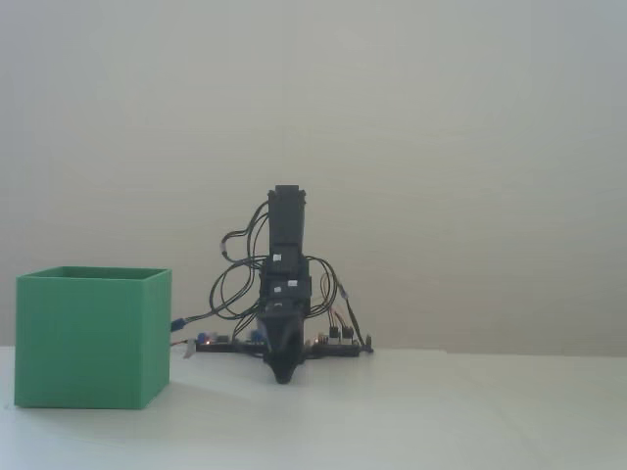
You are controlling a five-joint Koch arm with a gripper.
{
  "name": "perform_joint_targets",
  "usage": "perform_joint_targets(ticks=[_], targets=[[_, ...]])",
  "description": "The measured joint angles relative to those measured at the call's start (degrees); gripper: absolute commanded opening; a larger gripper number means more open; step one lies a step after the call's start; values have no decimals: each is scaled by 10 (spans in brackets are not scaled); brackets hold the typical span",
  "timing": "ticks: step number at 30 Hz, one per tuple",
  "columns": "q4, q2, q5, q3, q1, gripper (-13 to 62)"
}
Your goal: Grasp a red block and put it in the green bin.
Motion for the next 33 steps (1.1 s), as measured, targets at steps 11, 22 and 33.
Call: perform_joint_targets(ticks=[11,22,33], targets=[[0,0,1,0,4,334],[0,0,54,0,1,333],[0,0,54,0,-1,333]])
